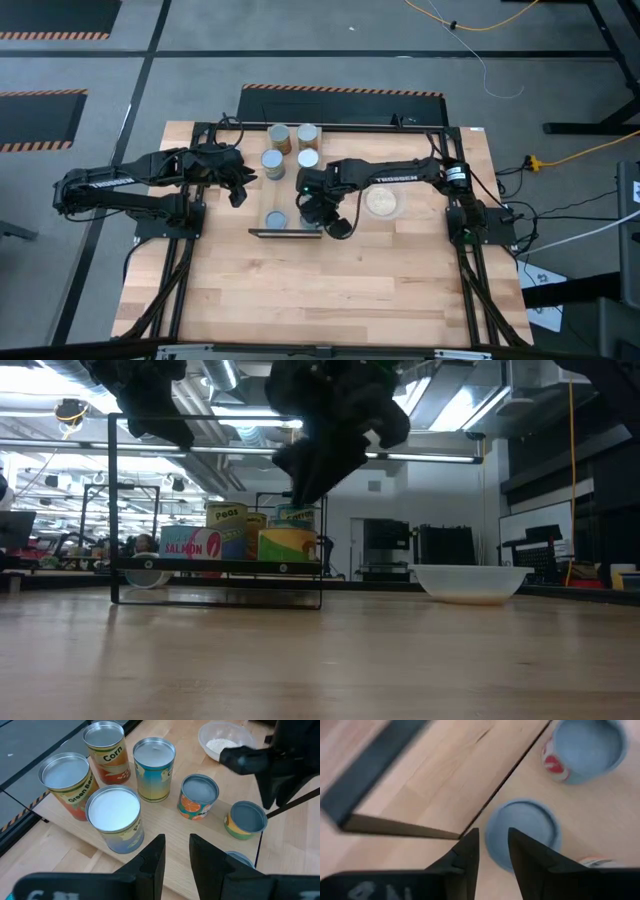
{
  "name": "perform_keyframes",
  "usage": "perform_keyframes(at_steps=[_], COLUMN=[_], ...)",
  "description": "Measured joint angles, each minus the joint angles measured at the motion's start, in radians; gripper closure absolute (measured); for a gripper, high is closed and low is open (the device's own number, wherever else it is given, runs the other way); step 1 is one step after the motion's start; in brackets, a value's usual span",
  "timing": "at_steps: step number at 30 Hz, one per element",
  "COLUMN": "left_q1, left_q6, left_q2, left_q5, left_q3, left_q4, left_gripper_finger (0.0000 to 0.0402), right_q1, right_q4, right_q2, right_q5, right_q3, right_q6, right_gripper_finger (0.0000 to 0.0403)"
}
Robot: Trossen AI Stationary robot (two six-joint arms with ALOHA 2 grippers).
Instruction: Pick and place cans onto a shelf
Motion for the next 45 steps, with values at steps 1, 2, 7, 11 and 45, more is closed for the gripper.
perform_keyframes(at_steps=[1,2,7,11,45], left_q1=[0.0,0.0,0.0,0.0,0.0], left_q6=[0.0,0.0,0.0,0.0,0.0], left_q2=[0.0,0.0,0.0,0.0,0.0], left_q5=[0.0,0.0,0.0,0.0,0.0], left_q3=[0.0,0.0,0.0,0.0,0.0], left_q4=[0.0,0.0,0.0,0.0,0.0], left_gripper_finger=[0.0321,0.0321,0.0321,0.0321,0.0321], right_q1=[0.0,0.0,-0.001,-0.006,-0.01], right_q4=[-0.01,-0.025,-0.068,-0.082,-0.002], right_q2=[0.0,0.0,-0.001,-0.001,0.023], right_q5=[0.007,0.021,0.113,0.143,0.145], right_q3=[0.012,0.023,0.047,0.041,-0.038], right_q6=[-0.036,-0.072,-0.242,-0.361,-0.576], right_gripper_finger=[0.0295,0.0295,0.0295,0.0295,0.0295])
